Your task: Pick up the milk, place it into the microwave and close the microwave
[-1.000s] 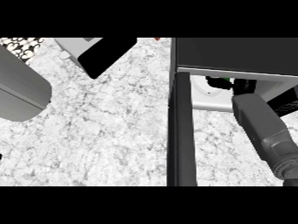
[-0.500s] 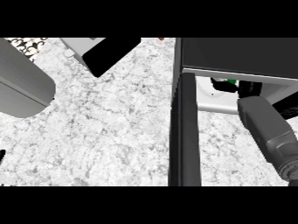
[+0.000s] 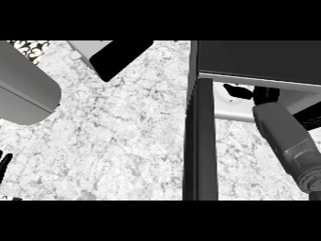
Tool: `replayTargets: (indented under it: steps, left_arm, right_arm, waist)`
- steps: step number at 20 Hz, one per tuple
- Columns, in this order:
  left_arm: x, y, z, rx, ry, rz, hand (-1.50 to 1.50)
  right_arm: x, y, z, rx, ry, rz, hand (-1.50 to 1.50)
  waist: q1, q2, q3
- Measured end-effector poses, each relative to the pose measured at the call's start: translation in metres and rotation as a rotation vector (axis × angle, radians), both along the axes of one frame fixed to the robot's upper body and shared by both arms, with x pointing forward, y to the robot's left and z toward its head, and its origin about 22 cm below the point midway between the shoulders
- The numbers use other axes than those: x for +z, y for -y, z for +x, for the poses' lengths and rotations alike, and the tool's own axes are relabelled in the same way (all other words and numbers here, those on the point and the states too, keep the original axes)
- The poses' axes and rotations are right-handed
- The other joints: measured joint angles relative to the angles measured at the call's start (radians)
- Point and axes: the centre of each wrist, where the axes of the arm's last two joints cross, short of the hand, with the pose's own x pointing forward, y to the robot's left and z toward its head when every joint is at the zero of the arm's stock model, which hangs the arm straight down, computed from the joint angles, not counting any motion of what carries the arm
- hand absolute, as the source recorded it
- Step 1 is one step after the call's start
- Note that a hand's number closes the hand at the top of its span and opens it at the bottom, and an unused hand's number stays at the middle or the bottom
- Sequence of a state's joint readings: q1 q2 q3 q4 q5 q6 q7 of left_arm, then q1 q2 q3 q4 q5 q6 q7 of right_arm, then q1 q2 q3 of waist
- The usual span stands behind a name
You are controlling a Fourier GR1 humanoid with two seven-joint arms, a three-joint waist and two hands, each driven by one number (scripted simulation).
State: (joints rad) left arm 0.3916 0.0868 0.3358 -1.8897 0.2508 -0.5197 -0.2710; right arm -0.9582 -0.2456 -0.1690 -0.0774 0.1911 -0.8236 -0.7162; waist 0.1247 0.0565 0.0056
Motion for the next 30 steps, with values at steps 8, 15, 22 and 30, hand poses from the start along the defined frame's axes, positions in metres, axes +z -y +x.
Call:
replayTargets:
  steps: [8, 15, 22, 30]
  left_arm:
    - [-0.006, -0.001, 0.008, -0.004, -0.004, 0.015, -1.5]
    - [-0.012, 0.001, 0.007, -0.008, -0.008, 0.005, -1.5]
    - [-0.015, 0.001, 0.003, -0.004, -0.005, 0.01, -1.5]
    - [-0.011, 0.006, -0.008, 0.019, 0.006, 0.007, -1.5]
  right_arm:
    - [0.006, -0.013, 0.006, 0.019, 0.015, -0.014, -1.5]
    - [0.003, -0.026, 0.005, 0.049, -0.003, -0.011, -1.5]
    - [-0.004, -0.025, 0.001, 0.073, -0.009, 0.013, -1.5]
    - [-0.016, -0.014, -0.009, 0.104, -0.013, 0.063, -1.5]
  waist:
    - [0.003, -0.001, 0.0]
    - [-0.008, -0.009, -0.001]
    - [-0.024, -0.016, -0.001]
    - [-0.045, -0.026, -0.001]
